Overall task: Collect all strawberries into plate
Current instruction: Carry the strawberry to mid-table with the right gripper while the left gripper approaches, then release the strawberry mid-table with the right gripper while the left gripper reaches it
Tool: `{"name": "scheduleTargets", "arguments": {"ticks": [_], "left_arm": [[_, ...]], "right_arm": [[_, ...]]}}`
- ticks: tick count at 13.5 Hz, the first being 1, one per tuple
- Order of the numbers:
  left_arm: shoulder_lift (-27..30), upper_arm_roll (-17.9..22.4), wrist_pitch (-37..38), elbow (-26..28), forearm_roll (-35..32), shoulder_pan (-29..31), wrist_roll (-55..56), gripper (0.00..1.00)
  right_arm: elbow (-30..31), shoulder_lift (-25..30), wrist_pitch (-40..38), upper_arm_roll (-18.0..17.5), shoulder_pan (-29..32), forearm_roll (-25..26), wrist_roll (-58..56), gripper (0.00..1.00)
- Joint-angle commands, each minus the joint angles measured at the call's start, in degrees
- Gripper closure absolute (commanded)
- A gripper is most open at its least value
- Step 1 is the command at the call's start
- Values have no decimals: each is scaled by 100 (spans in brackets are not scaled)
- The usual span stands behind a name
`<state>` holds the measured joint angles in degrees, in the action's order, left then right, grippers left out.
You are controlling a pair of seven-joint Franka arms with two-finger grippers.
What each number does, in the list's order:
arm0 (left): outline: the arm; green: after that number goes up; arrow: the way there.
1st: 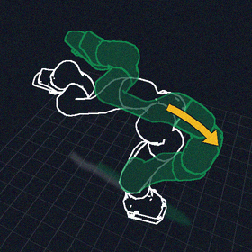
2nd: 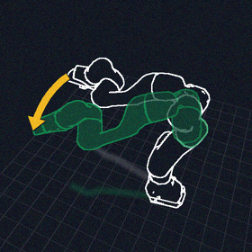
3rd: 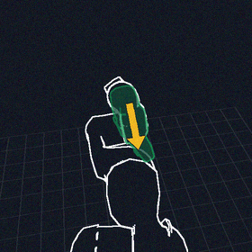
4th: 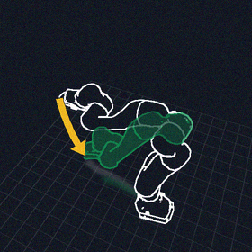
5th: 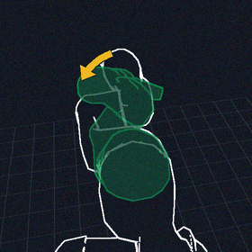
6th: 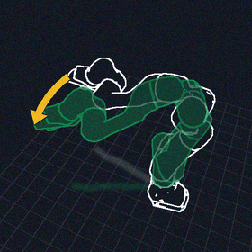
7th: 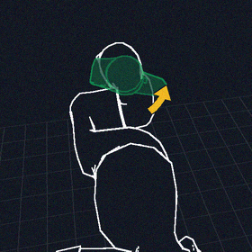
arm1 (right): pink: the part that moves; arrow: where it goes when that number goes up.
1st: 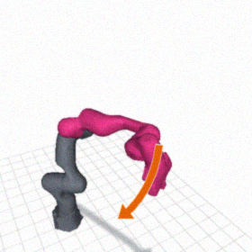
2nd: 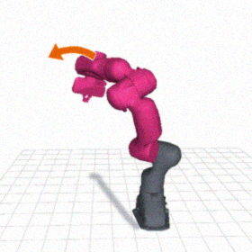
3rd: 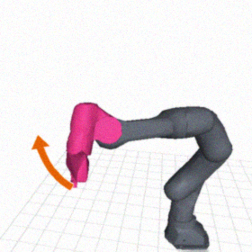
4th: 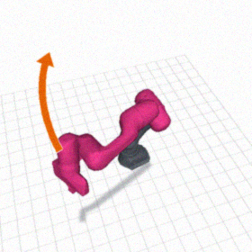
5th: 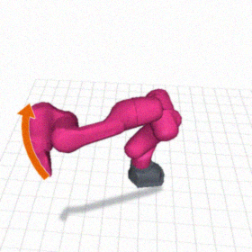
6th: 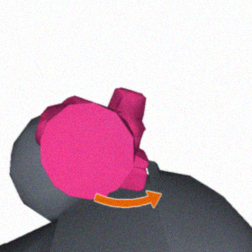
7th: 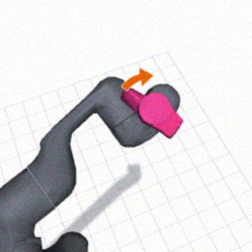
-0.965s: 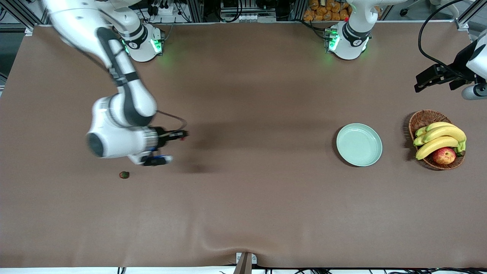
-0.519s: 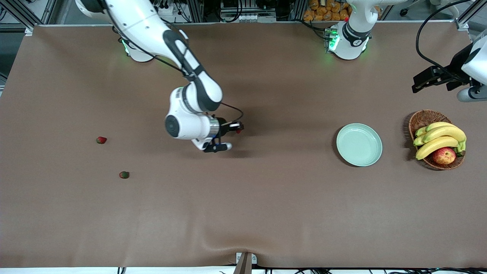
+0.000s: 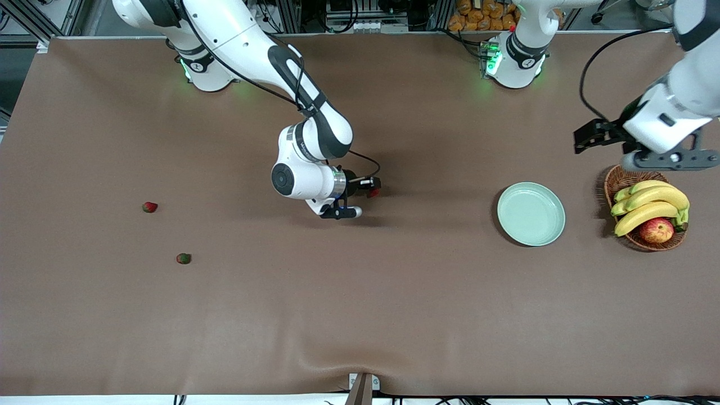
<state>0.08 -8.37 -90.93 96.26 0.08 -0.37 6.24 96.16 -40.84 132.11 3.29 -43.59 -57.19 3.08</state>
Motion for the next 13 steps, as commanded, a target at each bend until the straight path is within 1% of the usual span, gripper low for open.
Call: {"name": "scheduleTargets", "arguments": {"ticks": [1, 3, 6, 7, 8, 10, 11, 13], "left_arm": [[-227, -243, -293, -11, 123, -15, 44, 0], [-446, -532, -530, -37, 132, -33, 140, 0], [-1087, -1269, -1144, -46, 132, -59, 649, 0], [-1359, -1437, -1434, -55, 115, -181, 964, 0], [-1588, -1474, -1767, -55, 89, -400, 1289, 0], [-2115, -1457, -2340, -133, 44, -1102, 2201, 0], [-2483, -1430, -2525, -343, -34, -1445, 2833, 0], [-3195, -1421, -2641, -800, -612, -1999, 3898, 0]], "right_arm": [[-89, 49, -115, 57, 130, -21, -245, 0], [-80, 155, -421, 206, 271, 180, -299, 0], [-19, 286, -634, 794, 525, 1101, -867, 0], [51, 348, -765, 926, 692, 1374, -1018, 0], [60, 401, -931, 1084, 894, 1638, -1046, 0], [104, 453, -1265, 1243, 1333, 2078, -1037, 0], [148, 550, -1510, 1287, 1605, 2202, -1046, 0], [113, 551, -1671, 1323, 2063, 2675, -1238, 0]]}}
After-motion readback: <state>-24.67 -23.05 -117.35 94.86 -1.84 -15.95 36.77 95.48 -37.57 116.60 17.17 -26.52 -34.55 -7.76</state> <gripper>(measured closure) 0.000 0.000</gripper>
